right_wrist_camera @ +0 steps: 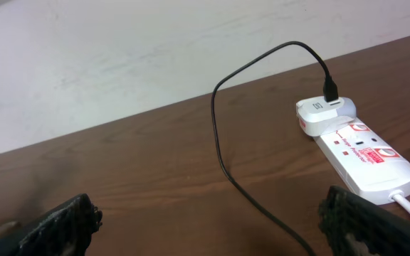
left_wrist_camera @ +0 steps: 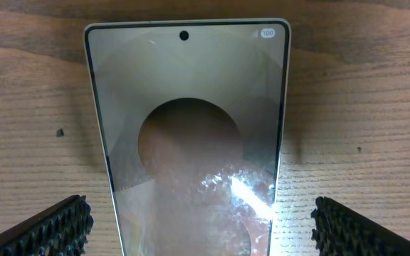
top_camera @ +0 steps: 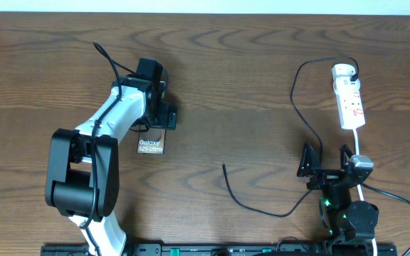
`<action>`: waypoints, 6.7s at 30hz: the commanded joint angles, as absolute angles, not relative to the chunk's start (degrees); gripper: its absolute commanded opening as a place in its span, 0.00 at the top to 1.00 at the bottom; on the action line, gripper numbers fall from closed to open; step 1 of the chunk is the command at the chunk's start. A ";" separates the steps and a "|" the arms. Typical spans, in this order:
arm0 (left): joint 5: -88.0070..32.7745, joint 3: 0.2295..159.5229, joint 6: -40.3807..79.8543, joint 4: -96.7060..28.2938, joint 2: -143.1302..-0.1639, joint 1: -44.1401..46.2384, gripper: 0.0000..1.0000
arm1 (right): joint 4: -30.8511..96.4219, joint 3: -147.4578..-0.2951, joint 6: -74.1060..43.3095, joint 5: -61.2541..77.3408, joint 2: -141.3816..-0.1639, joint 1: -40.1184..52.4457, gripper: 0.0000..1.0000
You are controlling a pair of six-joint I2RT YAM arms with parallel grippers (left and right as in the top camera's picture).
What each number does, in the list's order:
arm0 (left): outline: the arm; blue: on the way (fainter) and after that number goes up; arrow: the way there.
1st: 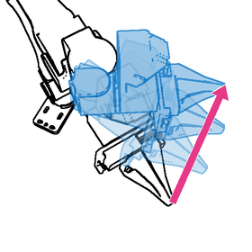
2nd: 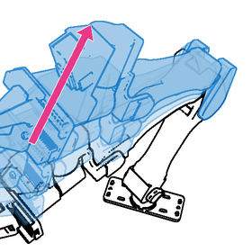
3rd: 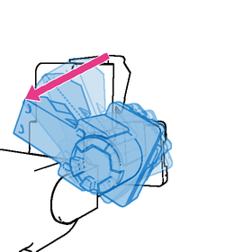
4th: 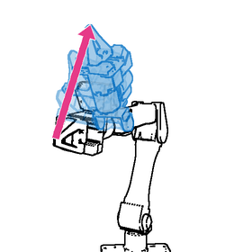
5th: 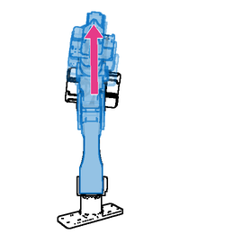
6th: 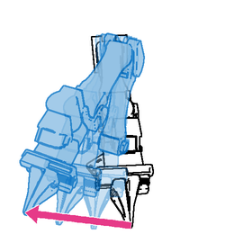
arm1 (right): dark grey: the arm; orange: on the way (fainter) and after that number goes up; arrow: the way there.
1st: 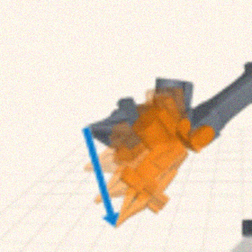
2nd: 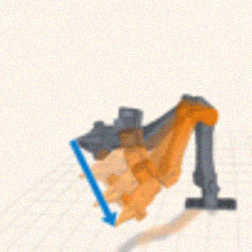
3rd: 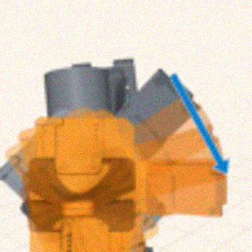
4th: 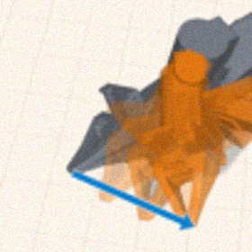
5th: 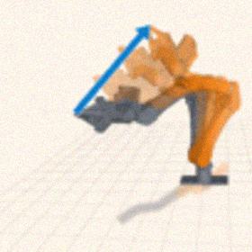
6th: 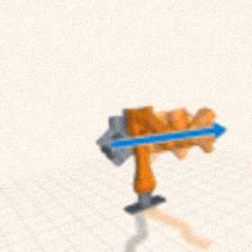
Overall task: Plug charger to phone and switch on socket
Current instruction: 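Lower the left gripper and close it on the phone's long edges, then lift the phone with the left gripper and tilt it upright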
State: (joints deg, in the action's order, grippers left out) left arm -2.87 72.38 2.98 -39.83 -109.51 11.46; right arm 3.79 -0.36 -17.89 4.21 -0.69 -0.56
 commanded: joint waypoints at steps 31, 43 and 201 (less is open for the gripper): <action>-1.89 68.29 3.31 -36.27 -110.50 11.44 0.02 | 4.08 -0.32 -18.39 3.99 -0.32 0.21 0.01; -1.87 67.59 3.29 -35.86 -111.24 11.44 0.02 | 4.08 -0.32 -18.39 3.99 -0.32 0.21 0.01; -49.23 70.52 77.76 -36.71 -73.08 -3.14 0.93 | 4.08 -0.32 -18.39 3.99 -0.32 0.21 0.01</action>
